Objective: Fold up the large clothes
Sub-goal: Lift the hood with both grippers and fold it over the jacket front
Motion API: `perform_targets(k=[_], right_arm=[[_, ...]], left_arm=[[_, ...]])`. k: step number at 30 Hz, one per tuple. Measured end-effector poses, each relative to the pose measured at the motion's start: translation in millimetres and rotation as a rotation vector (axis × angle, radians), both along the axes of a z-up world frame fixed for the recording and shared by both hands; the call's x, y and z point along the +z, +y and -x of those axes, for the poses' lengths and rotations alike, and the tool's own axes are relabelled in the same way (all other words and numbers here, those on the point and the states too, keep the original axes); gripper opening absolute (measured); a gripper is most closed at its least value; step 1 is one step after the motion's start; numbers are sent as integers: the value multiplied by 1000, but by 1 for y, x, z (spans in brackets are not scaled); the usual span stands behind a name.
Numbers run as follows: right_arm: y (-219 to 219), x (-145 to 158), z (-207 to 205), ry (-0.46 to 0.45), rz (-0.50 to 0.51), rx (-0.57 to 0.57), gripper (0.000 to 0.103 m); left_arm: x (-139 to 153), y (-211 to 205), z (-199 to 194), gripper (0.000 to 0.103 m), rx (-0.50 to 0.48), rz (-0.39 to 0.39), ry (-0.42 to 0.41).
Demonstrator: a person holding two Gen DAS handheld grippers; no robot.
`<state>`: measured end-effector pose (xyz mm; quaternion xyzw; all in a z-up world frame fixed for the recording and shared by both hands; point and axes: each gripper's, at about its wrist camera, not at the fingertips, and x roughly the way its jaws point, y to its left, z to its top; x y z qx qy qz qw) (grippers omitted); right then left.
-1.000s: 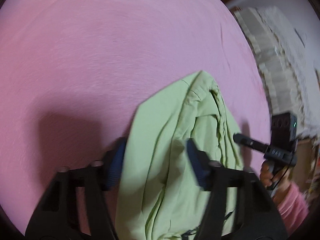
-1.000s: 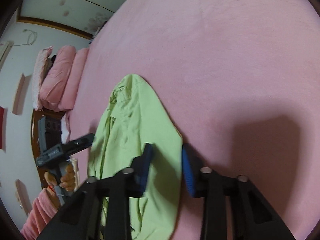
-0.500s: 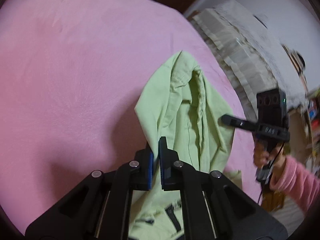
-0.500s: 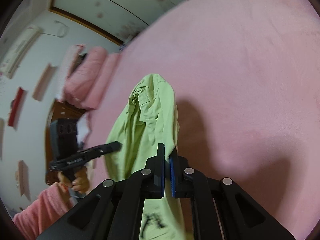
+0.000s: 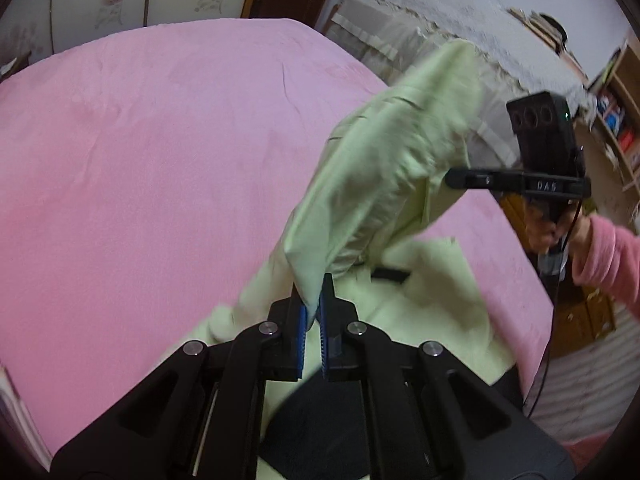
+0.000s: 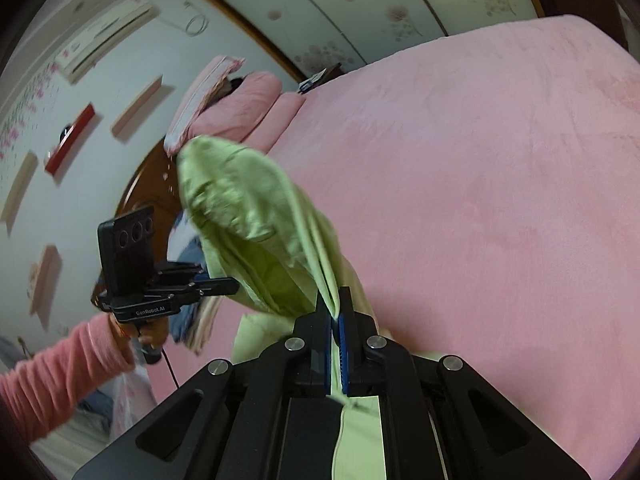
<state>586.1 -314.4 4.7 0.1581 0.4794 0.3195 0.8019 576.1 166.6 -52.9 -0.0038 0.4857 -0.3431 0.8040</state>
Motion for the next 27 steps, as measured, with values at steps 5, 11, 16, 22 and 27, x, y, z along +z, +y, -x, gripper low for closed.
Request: perform_targets(k=[5,11,16,22,27], right_arm=[[21,-22,16,8,9,-4,4],[46,-62,60,-10,82,17,7],[103,-118,107,64,235,94,12],[120,-145,108,115,341,108,14],[126,-150,128,110,406,165,69]], left_arm=[[-26,0,56,3,3,3,16],[-80,6,116,4,23,-49,18],[-129,-1,143,4,15,-150,34],[-159,-5,158,10,-48,-282,111],[-149,-5,150,68,-105,-394,186]])
